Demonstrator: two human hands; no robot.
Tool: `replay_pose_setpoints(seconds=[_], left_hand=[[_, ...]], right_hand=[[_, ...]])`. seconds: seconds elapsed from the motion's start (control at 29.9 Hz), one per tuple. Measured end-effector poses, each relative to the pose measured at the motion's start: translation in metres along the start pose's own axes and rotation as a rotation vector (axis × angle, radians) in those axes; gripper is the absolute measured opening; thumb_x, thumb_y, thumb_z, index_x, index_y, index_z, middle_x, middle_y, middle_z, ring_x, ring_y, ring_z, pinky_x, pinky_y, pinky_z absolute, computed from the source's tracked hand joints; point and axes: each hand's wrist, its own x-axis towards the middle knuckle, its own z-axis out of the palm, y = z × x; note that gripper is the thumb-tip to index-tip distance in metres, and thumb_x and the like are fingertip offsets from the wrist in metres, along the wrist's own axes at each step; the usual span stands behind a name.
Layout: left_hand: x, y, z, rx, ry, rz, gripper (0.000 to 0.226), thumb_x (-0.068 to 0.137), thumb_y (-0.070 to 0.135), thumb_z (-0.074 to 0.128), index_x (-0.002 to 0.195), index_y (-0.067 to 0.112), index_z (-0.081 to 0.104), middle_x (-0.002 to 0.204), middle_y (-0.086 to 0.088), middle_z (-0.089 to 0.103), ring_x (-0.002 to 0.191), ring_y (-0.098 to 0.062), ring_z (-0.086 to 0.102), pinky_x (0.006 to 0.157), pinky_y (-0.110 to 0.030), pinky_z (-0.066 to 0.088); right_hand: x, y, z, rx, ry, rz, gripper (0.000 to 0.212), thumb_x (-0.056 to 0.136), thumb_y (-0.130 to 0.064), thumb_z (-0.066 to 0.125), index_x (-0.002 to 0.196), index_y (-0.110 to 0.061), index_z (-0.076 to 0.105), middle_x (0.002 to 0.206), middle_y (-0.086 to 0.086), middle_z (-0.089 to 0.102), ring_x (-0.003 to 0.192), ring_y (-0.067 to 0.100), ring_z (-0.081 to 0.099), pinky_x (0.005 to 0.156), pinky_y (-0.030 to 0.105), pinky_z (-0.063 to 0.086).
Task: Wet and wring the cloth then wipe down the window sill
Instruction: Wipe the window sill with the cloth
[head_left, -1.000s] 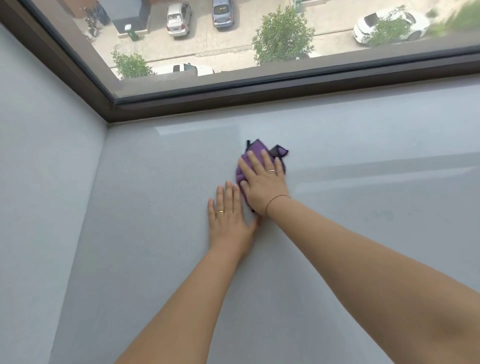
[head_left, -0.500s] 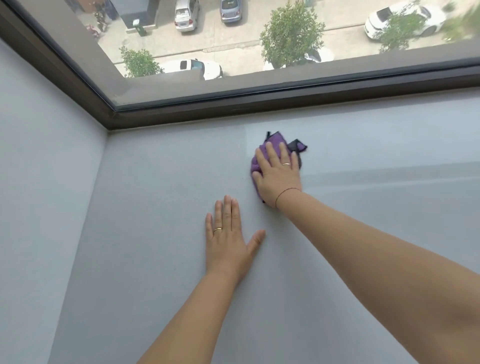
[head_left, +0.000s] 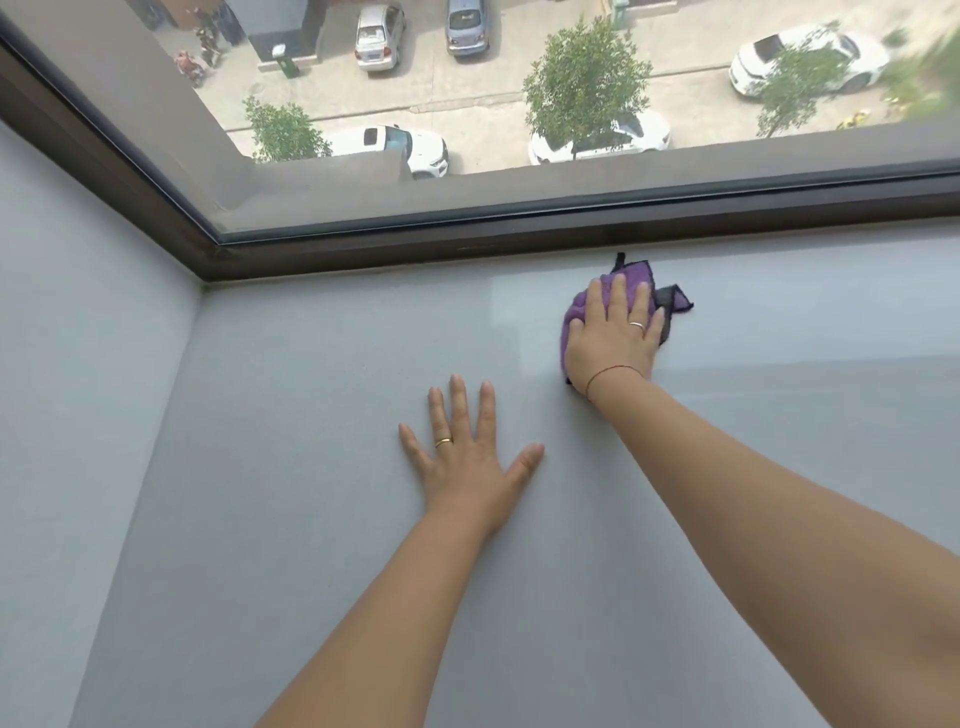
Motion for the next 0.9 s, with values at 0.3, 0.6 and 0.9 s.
replay_pose_setpoints(seconds=[0.3,0.6,0.9], left_hand=[[0.001,0.000,-0.001,0.019,0.002,-0.004,0.087,0.077,0.078,0.008,0.141,0.033,-0.030,0.150,0.002,-0.038,0.137,-0.023,-0.037,0.103,-0.061,-0.023],[0.012,0.010,-0.012,0.013,0.001,0.020,0.098,0.068,0.081,0.004,0.138,0.024,-0.035,0.149,0.002,-0.038,0.136,-0.022,-0.038,0.101,-0.060,-0.027],[0.010,0.014,-0.016,0.075,-0.120,0.130,0.080,0.086,0.048,0.021,0.147,0.019,-0.021,0.158,-0.009,-0.018,0.141,-0.031,-0.028,0.100,-0.065,-0.028]], right_hand=[[0.009,-0.065,0.011,-0.037,-0.184,-0.609,0.054,0.099,-0.040,0.025,0.150,-0.032,0.009,0.160,-0.007,-0.002,0.147,0.018,-0.008,0.117,0.040,-0.009],[0.024,-0.071,0.011,0.050,0.006,0.037,0.062,0.098,-0.039,0.027,0.151,-0.017,0.004,0.160,0.007,-0.006,0.146,0.031,-0.012,0.116,0.048,-0.010],[0.006,-0.148,0.028,-0.032,-0.153,-0.501,0.058,0.099,-0.038,0.027,0.151,-0.024,0.007,0.161,0.001,-0.006,0.146,0.026,-0.013,0.115,0.047,-0.013]])
